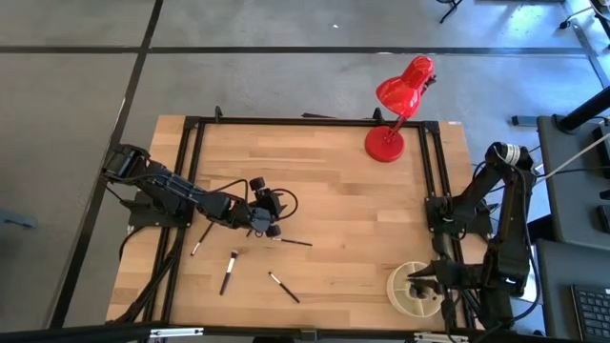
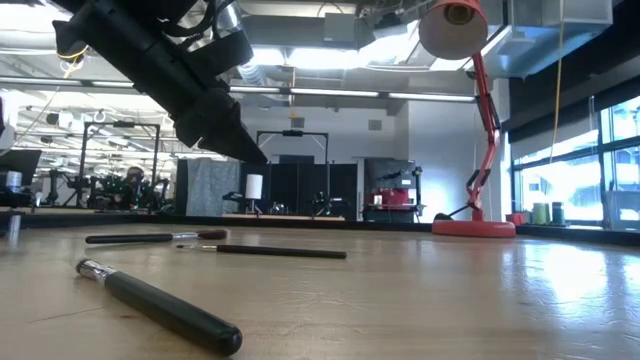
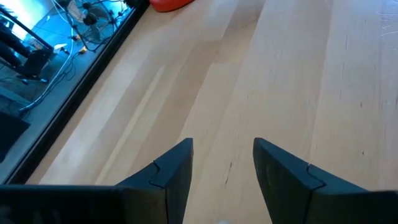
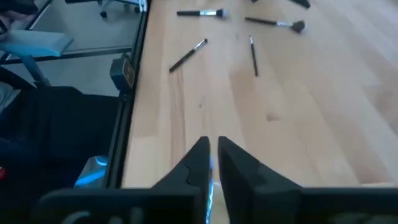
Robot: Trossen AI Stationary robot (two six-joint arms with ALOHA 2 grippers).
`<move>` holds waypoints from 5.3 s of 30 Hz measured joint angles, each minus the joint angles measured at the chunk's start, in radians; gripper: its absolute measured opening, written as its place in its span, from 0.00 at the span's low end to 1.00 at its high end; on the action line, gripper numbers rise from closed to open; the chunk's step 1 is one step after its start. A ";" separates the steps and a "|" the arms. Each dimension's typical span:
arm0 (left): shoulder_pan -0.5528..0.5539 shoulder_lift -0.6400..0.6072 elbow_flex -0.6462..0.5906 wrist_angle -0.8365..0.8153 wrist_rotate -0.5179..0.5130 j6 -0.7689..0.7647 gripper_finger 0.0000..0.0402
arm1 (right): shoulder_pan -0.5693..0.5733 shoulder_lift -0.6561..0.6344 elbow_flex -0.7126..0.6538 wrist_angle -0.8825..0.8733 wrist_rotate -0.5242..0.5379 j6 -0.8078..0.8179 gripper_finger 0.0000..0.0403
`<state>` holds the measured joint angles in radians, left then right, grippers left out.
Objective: Put items in baskets/containers
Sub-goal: Put the black eyeshadow brush into the yellow pen organizer, then put the black highlighter brush into the yellow pen organizer
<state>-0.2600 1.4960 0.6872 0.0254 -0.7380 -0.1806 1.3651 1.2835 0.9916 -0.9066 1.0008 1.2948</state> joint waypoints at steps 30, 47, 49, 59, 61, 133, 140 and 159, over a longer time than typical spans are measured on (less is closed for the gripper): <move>0.025 0.000 0.000 0.024 0.096 0.017 0.30 | -0.912 0.235 0.058 0.676 -0.571 -0.757 0.28; 0.029 -0.004 -0.001 -0.375 0.220 -0.470 0.28 | -1.094 0.407 0.058 0.809 -0.673 -0.805 0.28; 0.027 -0.004 -0.005 -0.364 0.254 -0.487 0.28 | -1.094 0.407 0.058 0.810 -0.673 -0.806 0.28; 0.069 0.068 -0.030 -0.362 0.188 -0.575 0.35 | -1.094 0.405 0.058 0.807 -0.717 -0.809 0.28; 0.085 0.091 -0.029 -0.343 0.198 -0.574 0.36 | -1.094 0.405 0.058 0.806 -0.721 -0.810 0.28; -0.117 -0.008 -0.029 0.837 0.162 0.043 0.08 | -1.072 0.396 -0.128 1.608 -0.621 -1.083 0.06; -0.117 -0.008 -0.028 0.816 0.179 0.075 0.28 | -0.964 0.207 -0.096 1.141 -0.416 -0.972 0.06; -0.116 -0.008 -0.028 0.600 0.311 0.238 0.40 | -0.510 0.037 0.216 -0.075 -0.507 -0.162 0.06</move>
<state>-0.3758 1.4879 0.6594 0.6257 -0.4271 0.0570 0.8553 1.3203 1.2081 -0.9818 0.4941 1.1326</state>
